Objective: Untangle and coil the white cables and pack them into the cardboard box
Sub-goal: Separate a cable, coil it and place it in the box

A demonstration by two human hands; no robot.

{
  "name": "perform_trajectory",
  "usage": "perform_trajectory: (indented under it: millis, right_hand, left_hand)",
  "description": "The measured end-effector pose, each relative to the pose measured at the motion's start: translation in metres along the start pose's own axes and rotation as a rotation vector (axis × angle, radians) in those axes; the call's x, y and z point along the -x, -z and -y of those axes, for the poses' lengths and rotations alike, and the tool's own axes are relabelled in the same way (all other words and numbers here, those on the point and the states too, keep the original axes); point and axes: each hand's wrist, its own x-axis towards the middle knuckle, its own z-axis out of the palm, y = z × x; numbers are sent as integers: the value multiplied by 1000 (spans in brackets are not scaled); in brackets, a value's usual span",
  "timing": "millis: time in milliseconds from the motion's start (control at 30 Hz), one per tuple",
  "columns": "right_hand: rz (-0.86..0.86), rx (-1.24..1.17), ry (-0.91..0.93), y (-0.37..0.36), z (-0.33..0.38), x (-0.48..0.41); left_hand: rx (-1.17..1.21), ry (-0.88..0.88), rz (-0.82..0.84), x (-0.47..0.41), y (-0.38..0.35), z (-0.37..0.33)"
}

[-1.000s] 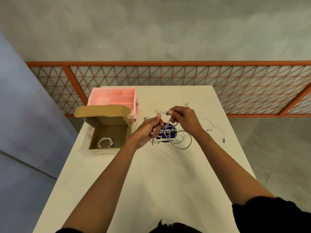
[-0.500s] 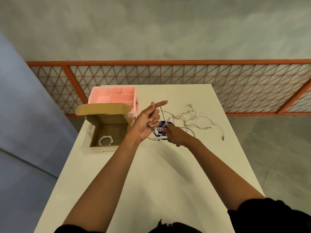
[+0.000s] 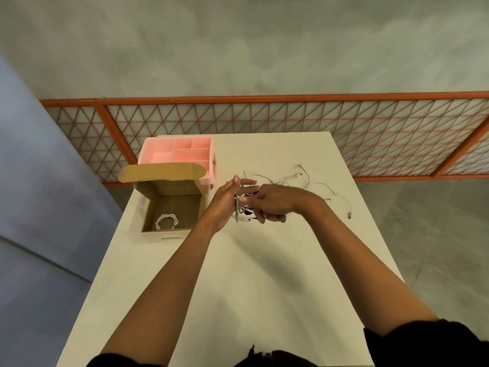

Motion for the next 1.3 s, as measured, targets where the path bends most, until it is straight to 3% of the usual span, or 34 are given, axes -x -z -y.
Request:
perform_trajectory:
  millis: [133, 367, 700, 767, 1000, 1300]
  right_hand:
    - [-249, 64, 109, 24, 5, 4]
    - [-481, -110, 178, 40, -13, -2]
    - [-627, -277, 248, 27, -22, -13]
    - [-610, -290, 245, 26, -22, -13]
    - [-247, -546, 150, 18, -20, -10]
    - [-252, -544, 73, 14, -20, -19]
  left_hand:
    - [-94, 21, 97, 5, 0, 2]
    - [183, 100, 330, 16, -3, -12]
    - [243, 171, 449, 23, -3, -32]
    - [284, 160, 445, 25, -5, -33]
    - [354, 125, 395, 18, 3, -33]
    - [342, 88, 271, 12, 7, -38]
